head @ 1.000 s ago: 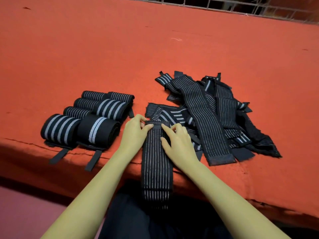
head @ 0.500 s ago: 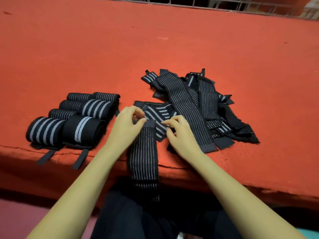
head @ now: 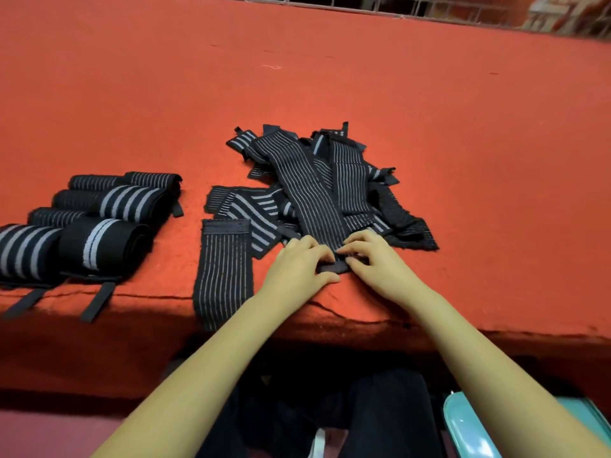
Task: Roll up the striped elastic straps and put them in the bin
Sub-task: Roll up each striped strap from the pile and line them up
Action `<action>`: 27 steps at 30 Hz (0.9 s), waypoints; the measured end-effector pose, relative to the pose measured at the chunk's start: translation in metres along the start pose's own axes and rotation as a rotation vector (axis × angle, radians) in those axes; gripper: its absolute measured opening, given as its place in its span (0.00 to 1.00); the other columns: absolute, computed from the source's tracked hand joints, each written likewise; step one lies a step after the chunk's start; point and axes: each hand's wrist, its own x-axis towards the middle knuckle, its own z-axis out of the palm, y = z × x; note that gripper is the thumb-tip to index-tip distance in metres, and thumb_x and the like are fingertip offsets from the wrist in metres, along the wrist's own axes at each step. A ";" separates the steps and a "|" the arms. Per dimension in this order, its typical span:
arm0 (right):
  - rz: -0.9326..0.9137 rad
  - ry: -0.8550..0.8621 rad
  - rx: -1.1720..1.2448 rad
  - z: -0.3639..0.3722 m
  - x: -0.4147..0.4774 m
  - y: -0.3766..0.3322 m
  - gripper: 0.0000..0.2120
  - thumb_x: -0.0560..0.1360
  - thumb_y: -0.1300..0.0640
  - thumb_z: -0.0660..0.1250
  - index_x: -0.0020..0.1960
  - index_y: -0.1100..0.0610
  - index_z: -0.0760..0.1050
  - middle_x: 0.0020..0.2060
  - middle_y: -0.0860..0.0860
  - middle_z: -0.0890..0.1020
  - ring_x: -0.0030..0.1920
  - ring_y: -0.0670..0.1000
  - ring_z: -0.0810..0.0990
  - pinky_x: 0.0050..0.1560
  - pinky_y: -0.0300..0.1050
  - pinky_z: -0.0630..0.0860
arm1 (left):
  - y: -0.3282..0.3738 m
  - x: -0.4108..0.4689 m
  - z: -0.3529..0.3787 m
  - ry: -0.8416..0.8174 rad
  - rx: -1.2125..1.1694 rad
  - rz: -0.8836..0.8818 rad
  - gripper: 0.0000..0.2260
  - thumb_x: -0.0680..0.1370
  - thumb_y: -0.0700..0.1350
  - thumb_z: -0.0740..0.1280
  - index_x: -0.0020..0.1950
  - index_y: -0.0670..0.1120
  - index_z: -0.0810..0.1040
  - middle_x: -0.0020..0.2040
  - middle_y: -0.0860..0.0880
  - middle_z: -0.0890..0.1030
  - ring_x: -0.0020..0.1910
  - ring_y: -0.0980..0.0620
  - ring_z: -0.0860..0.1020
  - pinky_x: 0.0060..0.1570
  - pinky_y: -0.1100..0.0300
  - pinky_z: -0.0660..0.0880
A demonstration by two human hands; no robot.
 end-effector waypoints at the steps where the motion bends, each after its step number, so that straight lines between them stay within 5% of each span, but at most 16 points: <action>1: 0.007 -0.003 0.013 0.001 -0.001 0.001 0.10 0.75 0.61 0.70 0.55 0.59 0.82 0.53 0.52 0.75 0.60 0.52 0.72 0.65 0.42 0.65 | 0.002 0.000 -0.002 -0.004 0.017 0.002 0.13 0.76 0.54 0.68 0.57 0.51 0.80 0.55 0.49 0.76 0.57 0.48 0.71 0.60 0.54 0.67; 4: 0.029 -0.023 0.059 0.003 -0.003 0.001 0.14 0.71 0.52 0.74 0.55 0.56 0.81 0.54 0.50 0.73 0.60 0.50 0.68 0.65 0.39 0.61 | 0.004 0.002 -0.008 0.042 0.009 -0.006 0.11 0.81 0.50 0.62 0.55 0.48 0.81 0.53 0.48 0.78 0.57 0.48 0.74 0.57 0.54 0.70; 10: 0.012 0.155 0.246 -0.001 0.002 -0.025 0.03 0.76 0.59 0.69 0.47 0.58 0.79 0.43 0.51 0.80 0.47 0.52 0.77 0.52 0.45 0.70 | 0.015 -0.005 -0.030 0.144 -0.272 -0.033 0.06 0.82 0.47 0.59 0.52 0.46 0.73 0.44 0.49 0.79 0.45 0.49 0.76 0.47 0.55 0.69; 16: 0.053 0.151 0.425 -0.020 0.004 -0.048 0.05 0.77 0.58 0.67 0.44 0.59 0.78 0.34 0.48 0.78 0.36 0.46 0.75 0.40 0.47 0.75 | 0.023 -0.007 -0.055 0.194 -0.364 -0.074 0.07 0.83 0.48 0.58 0.53 0.47 0.72 0.41 0.47 0.79 0.43 0.46 0.77 0.46 0.52 0.69; 19: 0.115 0.099 0.608 -0.031 -0.002 -0.064 0.07 0.78 0.59 0.66 0.42 0.60 0.75 0.31 0.50 0.70 0.29 0.44 0.70 0.28 0.40 0.68 | 0.030 -0.010 -0.064 0.201 -0.360 -0.075 0.07 0.83 0.49 0.58 0.53 0.48 0.72 0.41 0.50 0.79 0.42 0.49 0.78 0.44 0.55 0.69; 24: 0.210 -0.061 0.769 -0.051 -0.013 -0.086 0.11 0.79 0.57 0.64 0.37 0.55 0.71 0.31 0.49 0.70 0.30 0.48 0.71 0.30 0.41 0.69 | 0.037 -0.022 -0.079 0.190 -0.452 -0.053 0.06 0.82 0.49 0.59 0.51 0.49 0.74 0.44 0.53 0.79 0.45 0.57 0.76 0.43 0.66 0.68; 27: 0.150 -0.169 0.849 -0.057 -0.019 -0.099 0.10 0.79 0.58 0.62 0.39 0.57 0.69 0.30 0.53 0.68 0.24 0.49 0.69 0.21 0.40 0.67 | 0.034 -0.032 -0.087 0.157 -0.573 -0.073 0.07 0.82 0.51 0.61 0.49 0.50 0.76 0.45 0.47 0.79 0.44 0.55 0.76 0.45 0.60 0.69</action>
